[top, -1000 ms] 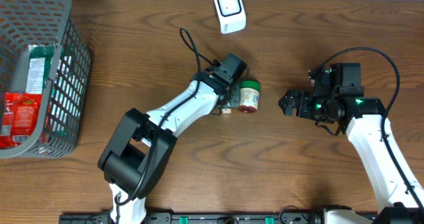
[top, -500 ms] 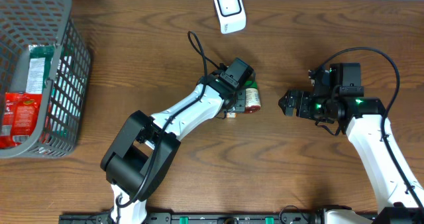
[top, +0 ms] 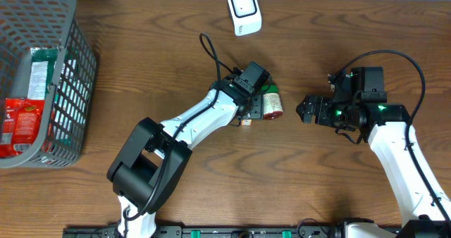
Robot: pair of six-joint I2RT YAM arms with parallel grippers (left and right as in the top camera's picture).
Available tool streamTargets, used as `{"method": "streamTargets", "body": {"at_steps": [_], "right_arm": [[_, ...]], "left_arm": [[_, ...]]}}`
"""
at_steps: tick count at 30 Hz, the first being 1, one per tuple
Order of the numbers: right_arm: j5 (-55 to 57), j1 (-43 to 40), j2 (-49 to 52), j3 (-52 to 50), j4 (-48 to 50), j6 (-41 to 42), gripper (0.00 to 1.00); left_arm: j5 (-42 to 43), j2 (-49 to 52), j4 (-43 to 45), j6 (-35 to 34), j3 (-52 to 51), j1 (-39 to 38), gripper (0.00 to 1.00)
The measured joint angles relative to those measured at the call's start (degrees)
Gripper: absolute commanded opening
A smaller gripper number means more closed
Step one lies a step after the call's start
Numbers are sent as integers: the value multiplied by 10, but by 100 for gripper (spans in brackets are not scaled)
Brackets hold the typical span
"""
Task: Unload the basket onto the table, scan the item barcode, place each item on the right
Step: 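Lower the soap bar beside the jar and release it, then move the left gripper back over the basket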
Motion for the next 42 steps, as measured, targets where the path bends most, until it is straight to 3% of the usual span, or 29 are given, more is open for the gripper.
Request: {"method": "streamTargets", "body": {"at_steps": [11,21,30,34,38,42], "right_arm": [[0,0,0,0,0,0,99],[0,0,0,0,0,0,99],[0,0,0,0,0,0,99],[0,0,0,0,0,0,99],[0,0,0,0,0,0,99],[0,0,0,0,0,0,99]], "left_arm": [[-4,-20,-16,7,6,19,67],[-11,-115,-21,19,7,37,67],[-11,-183,-107,32,41,80,67],[-16,-187,-219,61,125,118,67],[-66,-187,-381,89,303,182,68],[-114,-194,-465,100,464,280,74]]}}
